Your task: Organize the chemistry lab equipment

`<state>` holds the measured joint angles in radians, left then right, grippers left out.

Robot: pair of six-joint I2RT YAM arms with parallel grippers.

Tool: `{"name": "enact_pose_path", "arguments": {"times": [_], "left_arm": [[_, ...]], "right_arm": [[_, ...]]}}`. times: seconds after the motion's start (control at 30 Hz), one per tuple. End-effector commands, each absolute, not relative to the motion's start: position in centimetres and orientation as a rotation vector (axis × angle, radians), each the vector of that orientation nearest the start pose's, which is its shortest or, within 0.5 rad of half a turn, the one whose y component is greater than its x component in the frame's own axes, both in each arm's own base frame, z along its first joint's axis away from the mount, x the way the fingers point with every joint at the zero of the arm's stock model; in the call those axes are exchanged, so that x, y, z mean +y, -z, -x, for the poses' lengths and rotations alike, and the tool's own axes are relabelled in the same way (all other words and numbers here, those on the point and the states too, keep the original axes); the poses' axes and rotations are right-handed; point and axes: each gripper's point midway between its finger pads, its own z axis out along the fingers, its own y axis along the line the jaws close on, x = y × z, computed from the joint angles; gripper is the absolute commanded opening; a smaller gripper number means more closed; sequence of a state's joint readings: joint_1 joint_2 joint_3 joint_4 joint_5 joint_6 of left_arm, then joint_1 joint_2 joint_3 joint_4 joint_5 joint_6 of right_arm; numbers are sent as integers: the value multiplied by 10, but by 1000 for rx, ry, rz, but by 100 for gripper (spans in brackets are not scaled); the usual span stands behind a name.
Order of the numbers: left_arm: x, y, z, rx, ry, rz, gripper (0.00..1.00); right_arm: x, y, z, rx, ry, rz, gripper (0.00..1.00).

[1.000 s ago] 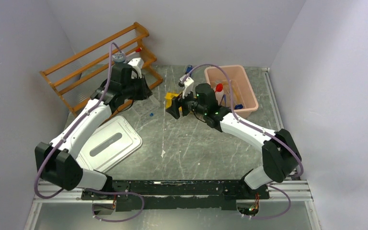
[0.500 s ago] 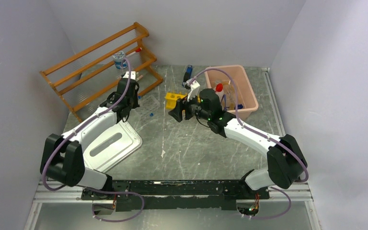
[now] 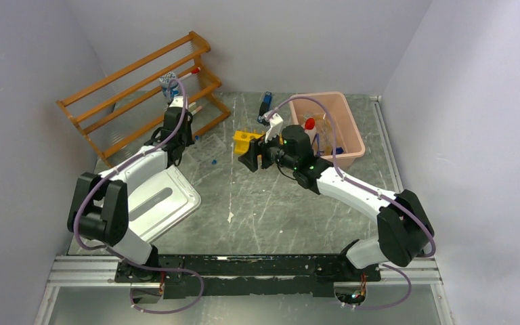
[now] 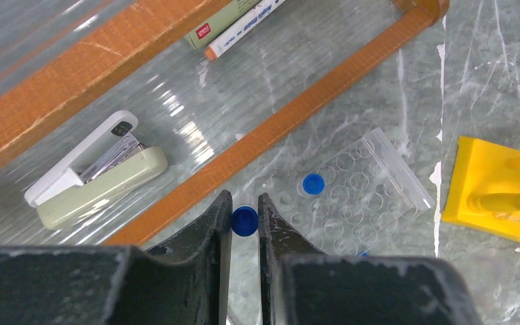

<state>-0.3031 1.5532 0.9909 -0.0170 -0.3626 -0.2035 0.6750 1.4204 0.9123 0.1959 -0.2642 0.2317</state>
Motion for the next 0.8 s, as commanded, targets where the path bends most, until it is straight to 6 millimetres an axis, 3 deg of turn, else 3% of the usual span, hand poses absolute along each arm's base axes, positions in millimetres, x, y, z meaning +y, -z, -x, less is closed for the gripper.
{"name": "enact_pose_path", "arguments": {"times": [0.0,0.6,0.77], "left_arm": [[-86,-129,-442,2074,-3,115,18],[-92,-105,-429,2192,59,123,18],[-82,-103,-430,2196,-13,119,17]], "right_arm": [[319,-203,-317,1851,-840,606,69],[325,-193,-327,1881,-828,606,69],[325,-190,-327,1889,-833,601,69]]}}
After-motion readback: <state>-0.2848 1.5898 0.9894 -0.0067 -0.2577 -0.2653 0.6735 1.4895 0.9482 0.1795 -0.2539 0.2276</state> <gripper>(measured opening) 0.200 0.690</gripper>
